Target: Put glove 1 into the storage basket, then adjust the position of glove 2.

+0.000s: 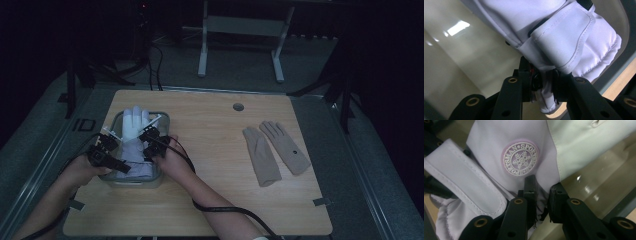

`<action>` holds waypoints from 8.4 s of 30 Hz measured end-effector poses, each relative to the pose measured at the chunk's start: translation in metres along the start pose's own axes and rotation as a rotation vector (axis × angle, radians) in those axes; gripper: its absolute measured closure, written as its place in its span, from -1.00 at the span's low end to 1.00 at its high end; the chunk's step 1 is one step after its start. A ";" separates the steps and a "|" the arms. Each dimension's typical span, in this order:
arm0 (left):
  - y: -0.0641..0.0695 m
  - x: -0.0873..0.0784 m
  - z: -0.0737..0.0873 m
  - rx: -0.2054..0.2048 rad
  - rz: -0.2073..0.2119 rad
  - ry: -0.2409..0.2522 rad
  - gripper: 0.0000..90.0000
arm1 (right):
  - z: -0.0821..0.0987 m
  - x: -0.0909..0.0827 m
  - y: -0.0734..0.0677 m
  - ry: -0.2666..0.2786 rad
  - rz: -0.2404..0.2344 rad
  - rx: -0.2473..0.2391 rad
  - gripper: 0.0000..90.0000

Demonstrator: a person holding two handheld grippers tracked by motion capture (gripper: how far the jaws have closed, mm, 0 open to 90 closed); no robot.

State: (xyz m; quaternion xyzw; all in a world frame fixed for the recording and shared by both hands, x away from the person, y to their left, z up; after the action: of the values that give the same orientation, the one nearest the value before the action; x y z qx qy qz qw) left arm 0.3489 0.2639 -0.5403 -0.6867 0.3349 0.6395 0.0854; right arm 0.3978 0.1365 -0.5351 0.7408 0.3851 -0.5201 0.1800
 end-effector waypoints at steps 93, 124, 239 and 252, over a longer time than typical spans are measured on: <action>0.170 0.025 -0.086 0.364 -0.045 0.587 -0.67 | 0.147 -0.131 0.150 0.275 0.117 -0.021 -0.70; 0.177 0.103 -0.082 0.372 -0.021 0.665 -0.67 | 0.233 -0.131 0.206 0.301 0.158 0.056 -0.75; 0.163 0.120 -0.054 0.394 -0.120 0.696 -0.67 | 0.194 -0.087 0.197 0.296 0.225 0.153 0.09; 0.163 0.120 -0.055 0.396 -0.119 0.695 -0.67 | 0.232 -0.127 0.257 0.317 0.291 0.221 0.08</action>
State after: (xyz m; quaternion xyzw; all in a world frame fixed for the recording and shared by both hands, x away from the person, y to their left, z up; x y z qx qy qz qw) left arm 0.2961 0.0682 -0.5927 -0.8505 0.4203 0.2864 0.1344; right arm 0.4255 -0.2313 -0.5455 0.8761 0.2386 -0.4047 0.1081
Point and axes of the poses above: each handheld gripper's, and its own axes: x roughly forward along the jaws, z roughly out of its underside, y roughly to its right, the point moved 6 cm from there along x, roughly forward along the jaws, and after that the axes turned 8 degrees about -y, right-handed, at the moved point
